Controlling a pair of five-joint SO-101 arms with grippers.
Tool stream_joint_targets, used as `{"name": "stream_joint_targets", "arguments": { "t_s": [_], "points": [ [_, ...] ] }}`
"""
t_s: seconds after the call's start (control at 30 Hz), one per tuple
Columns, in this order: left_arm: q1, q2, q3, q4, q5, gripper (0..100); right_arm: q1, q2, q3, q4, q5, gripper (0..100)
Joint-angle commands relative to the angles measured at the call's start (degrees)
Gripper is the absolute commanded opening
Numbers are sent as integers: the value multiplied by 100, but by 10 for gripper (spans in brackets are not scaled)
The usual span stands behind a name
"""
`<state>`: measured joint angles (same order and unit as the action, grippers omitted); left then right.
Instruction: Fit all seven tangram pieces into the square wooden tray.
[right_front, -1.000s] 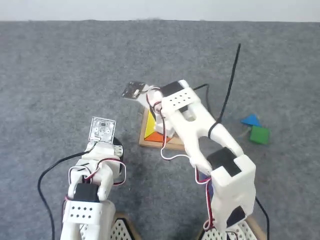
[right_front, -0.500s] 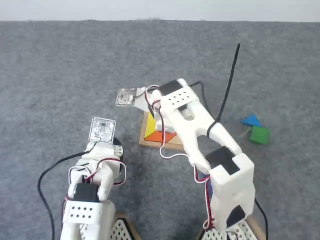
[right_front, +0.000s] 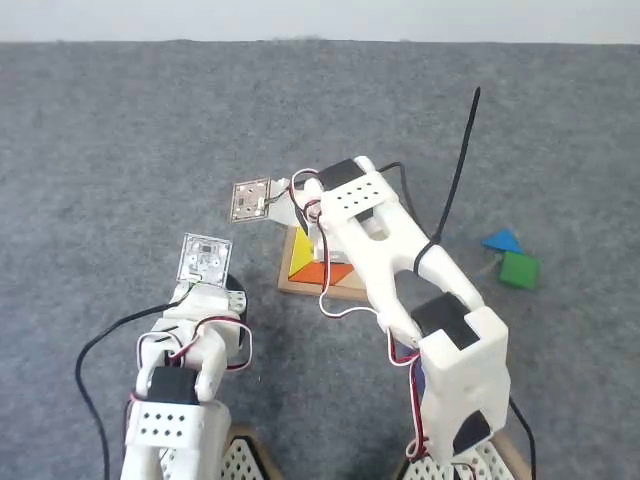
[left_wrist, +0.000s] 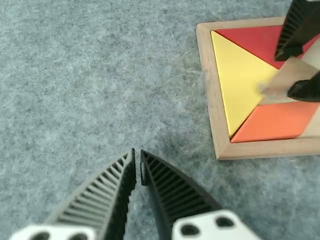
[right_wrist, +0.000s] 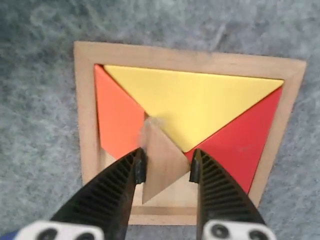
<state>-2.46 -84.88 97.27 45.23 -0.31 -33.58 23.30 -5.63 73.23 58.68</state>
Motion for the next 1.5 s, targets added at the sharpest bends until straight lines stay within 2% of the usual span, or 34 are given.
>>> {"name": "stream_joint_targets", "arguments": {
  "t_s": [0.0,0.53,0.73,0.97,1.23,1.47],
  "points": [
    [-26,-79,-48,44,44,15,-31,75,-325,136,149,186],
    [-26,-79,-48,44,44,15,-4,154,-343,154,105,191],
    [-26,-79,-48,44,44,15,198,-488,-316,189,-431,191],
    [-26,-79,-48,44,44,15,488,-1411,-53,365,-1697,190],
    [-26,-79,-48,44,44,15,488,-1446,1618,-1235,-2075,190],
    [-26,-79,-48,44,44,15,541,-1446,1705,-1358,-2163,190]
  ]
}}
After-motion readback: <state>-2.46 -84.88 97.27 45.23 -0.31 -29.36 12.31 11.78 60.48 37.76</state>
